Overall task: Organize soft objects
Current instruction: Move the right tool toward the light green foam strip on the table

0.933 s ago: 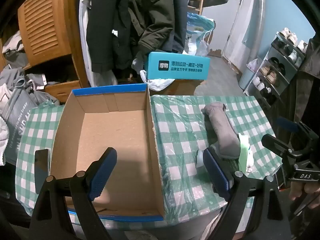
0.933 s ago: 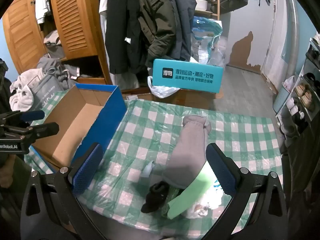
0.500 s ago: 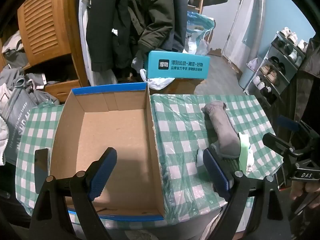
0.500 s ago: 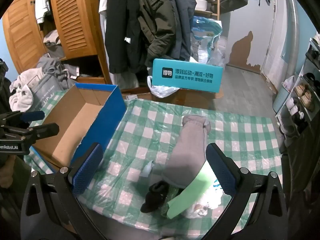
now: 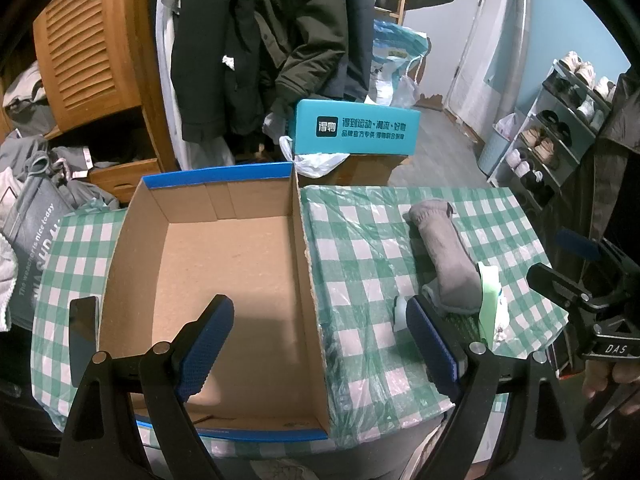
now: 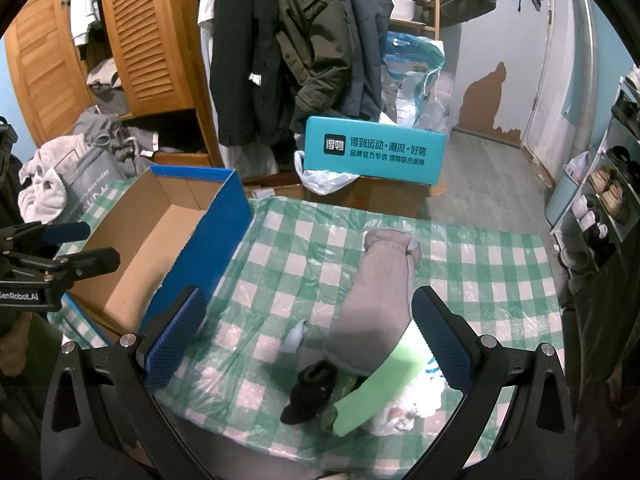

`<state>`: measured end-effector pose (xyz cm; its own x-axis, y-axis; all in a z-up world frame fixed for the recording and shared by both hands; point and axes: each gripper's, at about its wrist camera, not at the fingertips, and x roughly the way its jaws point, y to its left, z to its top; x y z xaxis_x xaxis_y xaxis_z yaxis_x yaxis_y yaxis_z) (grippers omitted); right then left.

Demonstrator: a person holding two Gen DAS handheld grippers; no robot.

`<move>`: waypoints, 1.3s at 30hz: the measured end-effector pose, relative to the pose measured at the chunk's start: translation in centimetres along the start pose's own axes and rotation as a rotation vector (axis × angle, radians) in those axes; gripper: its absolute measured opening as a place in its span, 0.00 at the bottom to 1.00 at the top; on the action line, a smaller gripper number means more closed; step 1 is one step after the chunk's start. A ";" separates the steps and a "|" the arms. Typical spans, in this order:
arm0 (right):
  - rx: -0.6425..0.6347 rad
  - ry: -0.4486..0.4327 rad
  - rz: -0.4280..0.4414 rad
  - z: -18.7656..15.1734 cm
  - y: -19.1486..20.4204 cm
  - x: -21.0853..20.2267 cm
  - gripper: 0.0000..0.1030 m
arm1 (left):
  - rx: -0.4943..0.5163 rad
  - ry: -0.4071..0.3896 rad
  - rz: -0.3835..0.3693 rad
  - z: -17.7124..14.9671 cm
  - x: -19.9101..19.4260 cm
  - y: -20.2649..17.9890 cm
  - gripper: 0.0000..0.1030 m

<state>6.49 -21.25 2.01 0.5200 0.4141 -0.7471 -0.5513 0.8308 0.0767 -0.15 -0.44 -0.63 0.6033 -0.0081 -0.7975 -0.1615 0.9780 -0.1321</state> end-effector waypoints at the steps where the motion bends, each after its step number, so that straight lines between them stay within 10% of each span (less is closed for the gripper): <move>1: 0.001 0.000 0.000 0.0 0.0 0.0 0.98 | -0.001 0.000 0.000 0.0 0.0 0.0 0.87; 39: 0.131 0.167 -0.128 -2.8 -6.8 2.5 0.98 | 0.082 0.142 -0.029 -0.8 4.5 -4.8 0.87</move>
<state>9.70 -26.94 -2.19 0.4593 0.2447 -0.8539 -0.3929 0.9181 0.0518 2.71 -5.35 -4.05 0.4892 -0.0604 -0.8701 -0.0778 0.9906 -0.1125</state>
